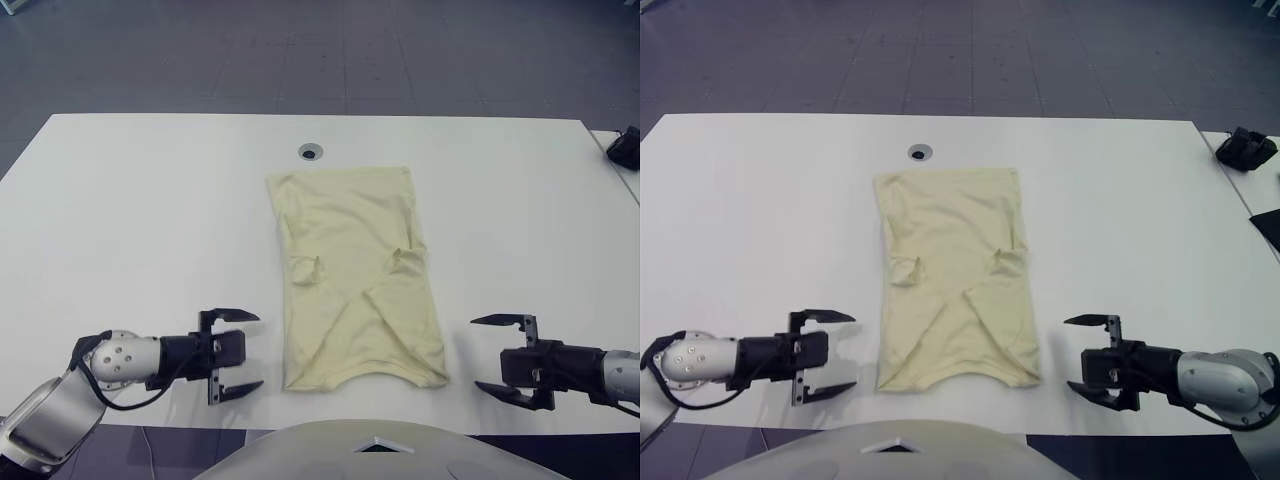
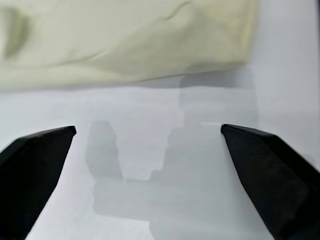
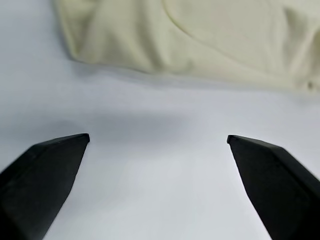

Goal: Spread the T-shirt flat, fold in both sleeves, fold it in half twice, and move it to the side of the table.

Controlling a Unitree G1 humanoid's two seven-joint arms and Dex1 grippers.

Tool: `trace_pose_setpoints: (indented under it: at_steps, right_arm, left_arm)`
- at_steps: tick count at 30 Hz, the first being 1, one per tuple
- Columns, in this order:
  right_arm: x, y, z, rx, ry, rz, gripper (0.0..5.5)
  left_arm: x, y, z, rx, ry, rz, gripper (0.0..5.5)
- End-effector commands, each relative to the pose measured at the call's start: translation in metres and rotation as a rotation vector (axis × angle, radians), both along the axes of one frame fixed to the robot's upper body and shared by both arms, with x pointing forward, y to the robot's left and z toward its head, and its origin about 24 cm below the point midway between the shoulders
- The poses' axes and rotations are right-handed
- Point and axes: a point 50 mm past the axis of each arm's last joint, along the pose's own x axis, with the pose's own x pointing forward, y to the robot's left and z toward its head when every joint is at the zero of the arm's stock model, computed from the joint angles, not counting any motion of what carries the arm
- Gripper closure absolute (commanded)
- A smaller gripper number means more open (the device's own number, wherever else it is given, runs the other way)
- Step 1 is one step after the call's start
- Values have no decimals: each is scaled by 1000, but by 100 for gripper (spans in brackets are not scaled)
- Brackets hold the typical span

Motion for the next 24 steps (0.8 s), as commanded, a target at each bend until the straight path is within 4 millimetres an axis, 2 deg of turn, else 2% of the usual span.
trace_pose_setpoints:
  at_steps: [1,2,7,13,19,24]
  right_arm:
    - [-9,13,-16,-1,-30,127,11]
    - [-7,16,-17,12,-53,129,11]
    - [-3,23,-27,41,-92,128,10]
    - [-4,26,-39,64,-86,120,105]
    - [-4,29,-43,83,-79,109,216]
    - [-4,28,-44,82,-72,103,299]
  left_arm:
    - [-11,-4,-15,72,-62,-121,10]
    - [-11,-6,-17,69,-85,-133,10]
    - [-4,-12,-24,67,-167,-132,102]
    - [4,-14,-31,102,-233,-111,201]
    - [-2,-21,-33,81,-228,-133,317]
    - [-16,-29,-27,42,-208,-190,403]
